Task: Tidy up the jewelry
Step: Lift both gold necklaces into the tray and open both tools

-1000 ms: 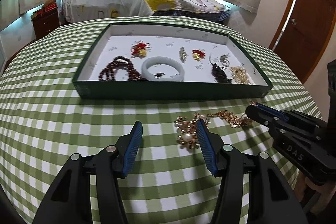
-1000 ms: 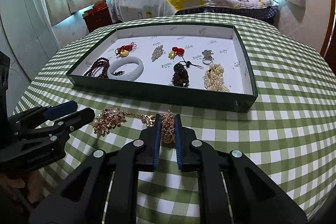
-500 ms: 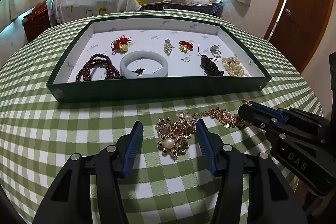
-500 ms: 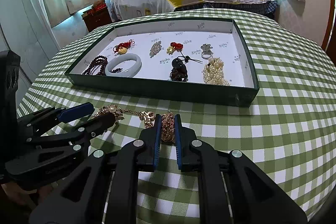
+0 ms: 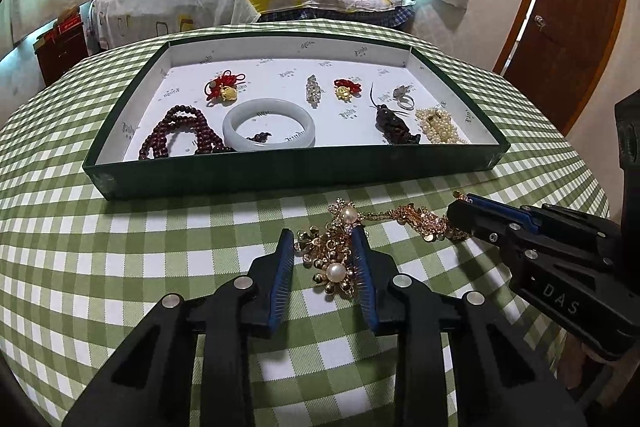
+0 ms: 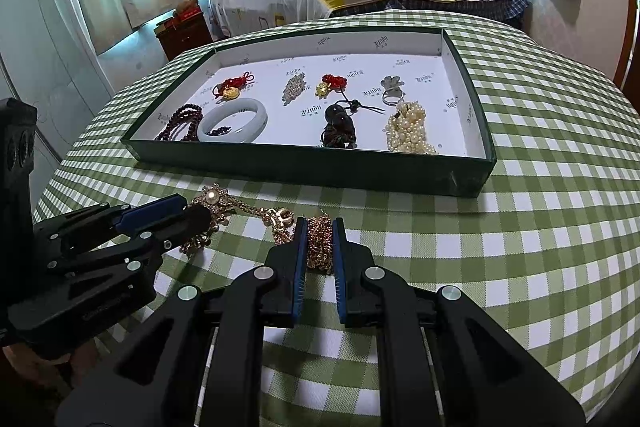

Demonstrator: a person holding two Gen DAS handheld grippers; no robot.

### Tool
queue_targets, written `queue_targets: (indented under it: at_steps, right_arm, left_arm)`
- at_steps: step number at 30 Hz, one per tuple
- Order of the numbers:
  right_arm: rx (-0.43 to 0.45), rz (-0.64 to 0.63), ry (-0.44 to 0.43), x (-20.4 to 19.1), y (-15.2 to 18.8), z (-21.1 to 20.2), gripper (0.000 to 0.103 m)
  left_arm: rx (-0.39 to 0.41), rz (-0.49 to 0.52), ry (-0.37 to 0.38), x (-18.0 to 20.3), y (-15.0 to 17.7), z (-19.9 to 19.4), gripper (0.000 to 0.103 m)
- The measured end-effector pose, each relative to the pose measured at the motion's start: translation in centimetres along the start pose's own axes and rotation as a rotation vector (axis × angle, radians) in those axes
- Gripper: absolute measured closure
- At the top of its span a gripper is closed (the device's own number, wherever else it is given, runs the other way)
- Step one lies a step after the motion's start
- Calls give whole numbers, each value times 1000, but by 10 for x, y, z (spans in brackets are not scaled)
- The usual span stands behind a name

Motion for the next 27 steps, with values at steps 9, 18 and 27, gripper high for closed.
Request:
queue_targets:
  at_steps: [9, 18, 27]
  right_arm:
    - [1, 1, 1, 1, 1, 1, 90]
    - [13, -2, 1, -1, 0, -1, 90]
    - [73, -26, -4, -11, -11, -24, 90]
  left_arm:
    - [14, -22, -6, -7, 2, -8, 73]
    - [30, -36, -23, -14, 1, -18, 73]
    - [58, -53, -35, -22, 0, -36, 73]
Point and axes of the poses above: each gripper's, at about its wrist camera, not at the fingertips, and z roughly the way its jaws point, x to its right, y to its underside, the point moved 3 cm from there along z, roughly the way its jaws point, and after that the axes turned 3 degrees about -x, right-handed, at the moved point
